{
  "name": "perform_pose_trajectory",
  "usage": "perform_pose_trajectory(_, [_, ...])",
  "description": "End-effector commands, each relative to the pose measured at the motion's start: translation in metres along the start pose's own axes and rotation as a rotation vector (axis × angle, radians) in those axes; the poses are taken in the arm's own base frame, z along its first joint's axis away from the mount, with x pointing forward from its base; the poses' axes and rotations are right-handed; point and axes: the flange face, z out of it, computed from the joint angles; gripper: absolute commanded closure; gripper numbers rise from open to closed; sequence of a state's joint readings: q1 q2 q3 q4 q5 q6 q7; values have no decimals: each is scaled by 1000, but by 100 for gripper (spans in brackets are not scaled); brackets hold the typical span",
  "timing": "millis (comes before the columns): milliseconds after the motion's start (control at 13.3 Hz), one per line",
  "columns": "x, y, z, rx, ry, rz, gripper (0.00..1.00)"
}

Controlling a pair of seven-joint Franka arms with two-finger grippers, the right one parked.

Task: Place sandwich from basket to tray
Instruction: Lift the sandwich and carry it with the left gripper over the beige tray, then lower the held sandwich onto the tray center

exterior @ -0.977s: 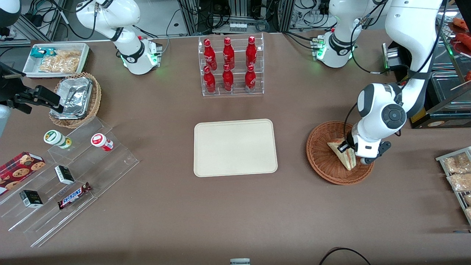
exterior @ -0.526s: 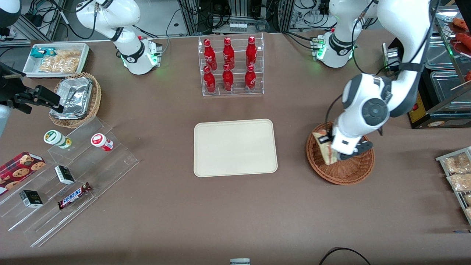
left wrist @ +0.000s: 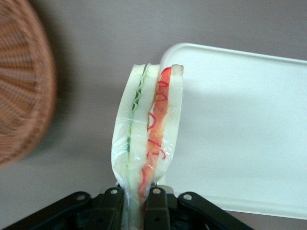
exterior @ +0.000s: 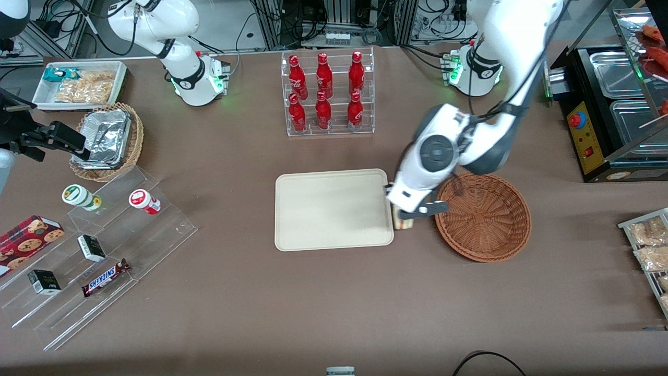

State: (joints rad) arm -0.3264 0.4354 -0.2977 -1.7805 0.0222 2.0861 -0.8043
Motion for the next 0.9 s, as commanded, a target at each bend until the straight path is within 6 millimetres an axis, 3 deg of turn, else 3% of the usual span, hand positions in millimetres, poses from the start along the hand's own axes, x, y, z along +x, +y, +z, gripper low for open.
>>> perform_pose_trajectory(0, [4,52,14,8,29,-37,100])
perform_pose_trajectory(226, [-11,107,20,-6,57,-55,100])
perform_pose_trajectory(376, [-15,130,29,13,45,-67,100])
perform_pose_trajectory(827, [-38,168,60,46,25,-28,100])
